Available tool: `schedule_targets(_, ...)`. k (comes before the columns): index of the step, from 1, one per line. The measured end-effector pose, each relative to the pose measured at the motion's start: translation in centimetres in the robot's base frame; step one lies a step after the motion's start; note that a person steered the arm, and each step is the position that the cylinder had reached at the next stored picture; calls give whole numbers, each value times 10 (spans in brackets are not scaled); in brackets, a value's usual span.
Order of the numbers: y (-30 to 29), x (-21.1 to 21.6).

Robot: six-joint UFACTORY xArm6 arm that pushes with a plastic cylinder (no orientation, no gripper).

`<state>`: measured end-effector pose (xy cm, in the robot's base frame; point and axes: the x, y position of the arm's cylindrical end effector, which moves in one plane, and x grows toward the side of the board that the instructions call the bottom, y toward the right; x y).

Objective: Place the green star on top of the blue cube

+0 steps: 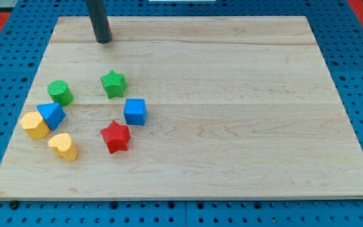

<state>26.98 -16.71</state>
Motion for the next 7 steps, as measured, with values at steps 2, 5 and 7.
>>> schedule_targets(2, -3, 34)
schedule_targets(5, -27, 150)
schedule_targets(7, 54, 144)
